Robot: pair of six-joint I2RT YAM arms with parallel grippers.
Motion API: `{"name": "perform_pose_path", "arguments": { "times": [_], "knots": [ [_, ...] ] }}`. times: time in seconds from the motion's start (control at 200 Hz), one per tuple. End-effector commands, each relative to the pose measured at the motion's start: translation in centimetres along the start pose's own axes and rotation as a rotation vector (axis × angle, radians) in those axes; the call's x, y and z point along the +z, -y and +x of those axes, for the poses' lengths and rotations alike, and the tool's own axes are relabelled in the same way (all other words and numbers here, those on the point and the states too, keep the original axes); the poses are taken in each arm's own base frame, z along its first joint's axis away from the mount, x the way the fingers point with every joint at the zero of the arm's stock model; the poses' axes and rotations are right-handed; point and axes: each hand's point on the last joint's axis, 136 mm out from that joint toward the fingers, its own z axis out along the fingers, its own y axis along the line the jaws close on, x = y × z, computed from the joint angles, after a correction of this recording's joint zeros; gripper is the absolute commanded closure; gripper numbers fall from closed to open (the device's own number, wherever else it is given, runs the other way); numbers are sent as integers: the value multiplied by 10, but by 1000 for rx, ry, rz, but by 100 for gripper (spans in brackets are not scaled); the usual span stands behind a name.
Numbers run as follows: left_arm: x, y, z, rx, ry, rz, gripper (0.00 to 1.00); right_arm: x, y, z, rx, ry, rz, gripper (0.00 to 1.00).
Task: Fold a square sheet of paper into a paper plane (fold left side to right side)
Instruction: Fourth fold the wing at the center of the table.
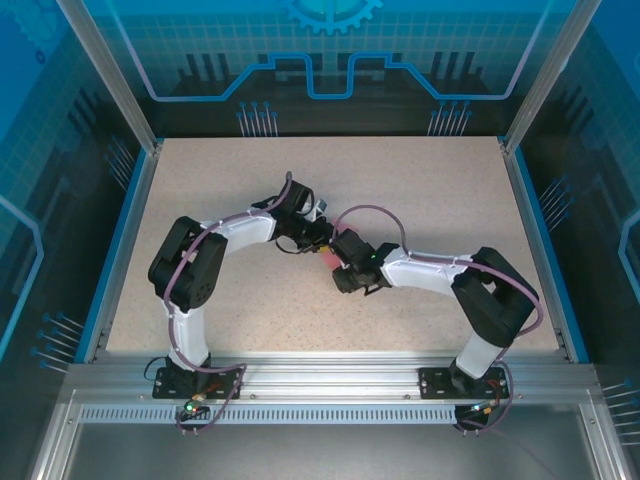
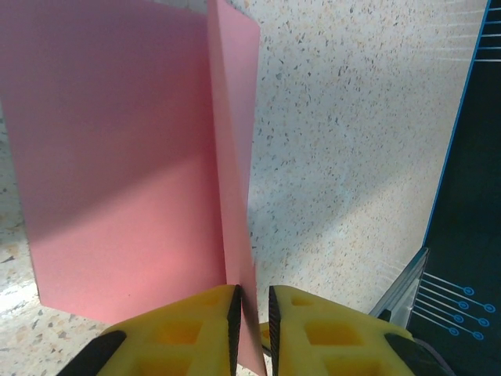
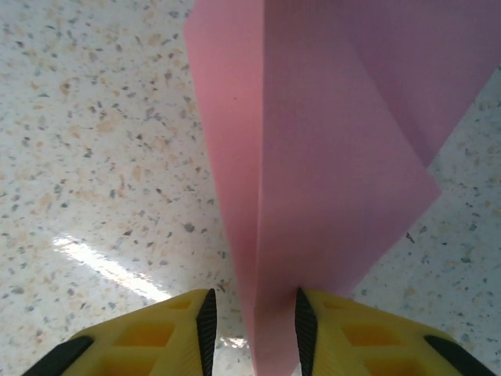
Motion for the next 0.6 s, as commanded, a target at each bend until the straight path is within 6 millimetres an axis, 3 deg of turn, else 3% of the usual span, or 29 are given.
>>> {"name": "perform_pose_path", "arguments": {
  "times": [0.0, 0.275, 0.595],
  "knots": [
    [0, 8, 4, -14, -22, 5, 80, 1, 2, -7, 1, 9, 45, 68],
    [-1, 5, 3, -10, -17, -11, 79, 5, 6, -3, 13, -5, 61, 77],
    [-21, 4, -3, 1, 22, -11, 59, 10, 2, 6, 15, -33, 21, 90]
  ]
}}
